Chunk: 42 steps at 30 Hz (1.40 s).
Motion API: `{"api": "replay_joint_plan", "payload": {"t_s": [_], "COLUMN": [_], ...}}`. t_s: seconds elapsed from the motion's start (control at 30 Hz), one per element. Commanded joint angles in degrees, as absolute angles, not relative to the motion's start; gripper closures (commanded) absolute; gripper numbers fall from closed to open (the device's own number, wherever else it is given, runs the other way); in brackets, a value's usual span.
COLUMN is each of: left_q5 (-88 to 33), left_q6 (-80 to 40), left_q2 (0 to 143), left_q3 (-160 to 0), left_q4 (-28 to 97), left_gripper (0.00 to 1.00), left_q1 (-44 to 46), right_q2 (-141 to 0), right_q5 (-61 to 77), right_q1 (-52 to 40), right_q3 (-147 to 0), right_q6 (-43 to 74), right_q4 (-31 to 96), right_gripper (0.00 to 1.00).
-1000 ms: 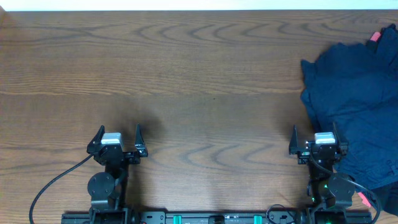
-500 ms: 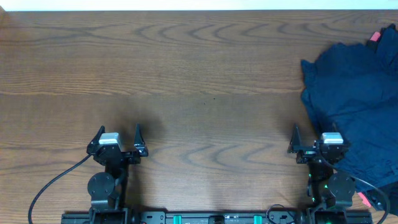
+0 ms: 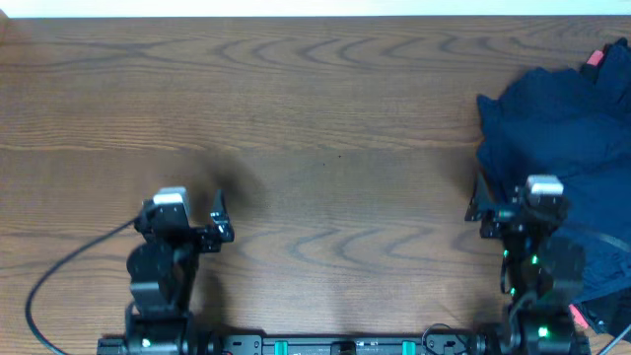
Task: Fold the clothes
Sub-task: 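Reach the right gripper forward onto the navy clothing pile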
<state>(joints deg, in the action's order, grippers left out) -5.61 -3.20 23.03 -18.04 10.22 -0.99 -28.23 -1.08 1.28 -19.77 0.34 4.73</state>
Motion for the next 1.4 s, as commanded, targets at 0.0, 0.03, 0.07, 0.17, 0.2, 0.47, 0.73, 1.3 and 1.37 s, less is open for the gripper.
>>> {"api": "replay_joint_plan", "payload": {"t_s": [0.0,0.03,0.07,0.17,0.2,0.47,0.73,1.3,1.37], "left_q5": [-6.0,-6.0,-6.0,-6.0,-6.0,-6.0,-6.0,-6.0,-6.0], "left_q6": [-3.7,-3.7,-3.7,-3.7,-3.7,-3.8,-3.8,-3.8,-3.8], "left_q2": [31.0,33.1,35.3,41.3,43.1,48.9,48.9,48.9,48.9], "left_q3": [-25.9,-27.9,-30.0,-36.0,-37.9,-45.3,-45.3,-45.3,-45.3], "left_q4": [14.1,15.9,17.8,23.7,25.6,34.3,34.2,34.3,34.3], "left_gripper": [0.02,0.02,0.02,0.02,0.02,0.02,0.02,0.02,0.02], "left_q1": [-1.2,-1.2,-1.2,-1.2,-1.2,-1.2,-1.2,-1.2,-1.2], "right_q2": [-36.1,-38.5,-41.4,-49.1,-51.3,-64.5,-75.2,-91.7,-92.1], "right_q5": [-1.5,-1.5,-1.5,-1.4,-1.5,3.5,-19.9,-30.7,-31.7], "right_q1": [1.8,1.8,1.8,1.8,1.8,1.8,1.8,1.8,1.8], "right_q3": [-26.5,-28.4,-30.9,-37.3,-39.1,-47.9,-47.9,-47.9,-47.9], "right_q6": [1.3,1.3,1.2,0.5,-0.3,-0.7,-1.3,6.0,6.2], "right_q4": [6.8,7.9,9.5,14.4,16.1,20.8,17.1,14.5,14.2], "right_gripper": [0.01,0.01,0.01,0.01,0.01,0.01,0.08,0.26,0.28]}}
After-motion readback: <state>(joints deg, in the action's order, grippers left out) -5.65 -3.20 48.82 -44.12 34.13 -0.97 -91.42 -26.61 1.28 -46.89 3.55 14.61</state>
